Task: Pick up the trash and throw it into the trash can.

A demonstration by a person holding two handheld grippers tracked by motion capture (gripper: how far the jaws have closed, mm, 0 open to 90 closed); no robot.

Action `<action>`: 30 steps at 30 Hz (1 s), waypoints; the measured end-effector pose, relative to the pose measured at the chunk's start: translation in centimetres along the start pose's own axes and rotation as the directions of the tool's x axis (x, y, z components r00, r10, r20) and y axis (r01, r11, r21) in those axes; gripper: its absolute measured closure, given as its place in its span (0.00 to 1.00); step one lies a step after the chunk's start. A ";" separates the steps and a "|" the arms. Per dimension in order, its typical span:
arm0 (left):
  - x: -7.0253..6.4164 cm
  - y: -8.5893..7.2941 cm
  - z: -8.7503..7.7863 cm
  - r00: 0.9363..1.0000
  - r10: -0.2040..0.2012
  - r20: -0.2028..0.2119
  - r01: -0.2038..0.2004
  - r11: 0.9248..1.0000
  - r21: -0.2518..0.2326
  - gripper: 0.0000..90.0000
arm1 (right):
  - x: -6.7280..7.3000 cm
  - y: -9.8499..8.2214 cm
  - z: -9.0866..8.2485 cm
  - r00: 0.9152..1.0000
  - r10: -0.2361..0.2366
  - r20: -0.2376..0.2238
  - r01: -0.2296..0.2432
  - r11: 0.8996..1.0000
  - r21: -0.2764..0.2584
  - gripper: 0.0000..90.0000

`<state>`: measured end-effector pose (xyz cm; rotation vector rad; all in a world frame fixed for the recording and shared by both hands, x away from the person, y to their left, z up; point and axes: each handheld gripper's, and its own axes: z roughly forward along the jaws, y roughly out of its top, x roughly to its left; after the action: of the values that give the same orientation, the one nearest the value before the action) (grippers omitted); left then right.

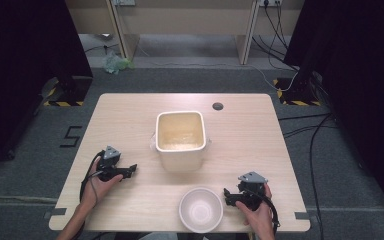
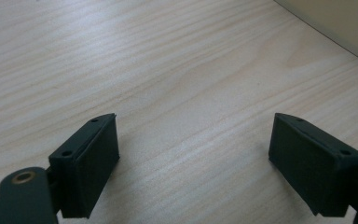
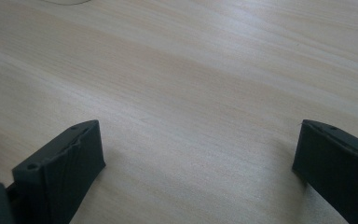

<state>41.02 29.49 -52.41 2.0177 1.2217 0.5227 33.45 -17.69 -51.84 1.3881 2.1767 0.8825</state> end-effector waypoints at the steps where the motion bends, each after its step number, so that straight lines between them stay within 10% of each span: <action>1: 0.0 0.0 0.0 1.000 0.000 0.000 0.000 1.000 0.000 0.17 | 0.0 0.0 0.0 1.000 0.000 0.000 0.000 1.000 0.000 0.02; 4: 0.0 0.0 0.0 1.000 0.000 0.000 0.000 1.000 0.001 0.17 | 0.0 0.0 0.0 1.000 0.002 0.003 -0.002 1.000 -0.006 0.04; 6: 0.0 0.0 0.0 1.000 0.000 0.001 0.000 1.000 0.002 0.17 | -0.2 0.0 -0.4 1.000 0.005 0.000 -0.005 1.000 -0.021 0.23; 30: 0.0 0.0 0.0 1.000 0.004 0.001 -0.004 1.000 0.004 0.17 | 2.7 2.0 -4.7 0.994 -0.093 -0.060 0.084 0.986 -0.144 0.22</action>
<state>41.02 29.53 -52.38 2.0243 1.2188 0.5215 30.64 -16.03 -47.07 1.2017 2.1604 1.0416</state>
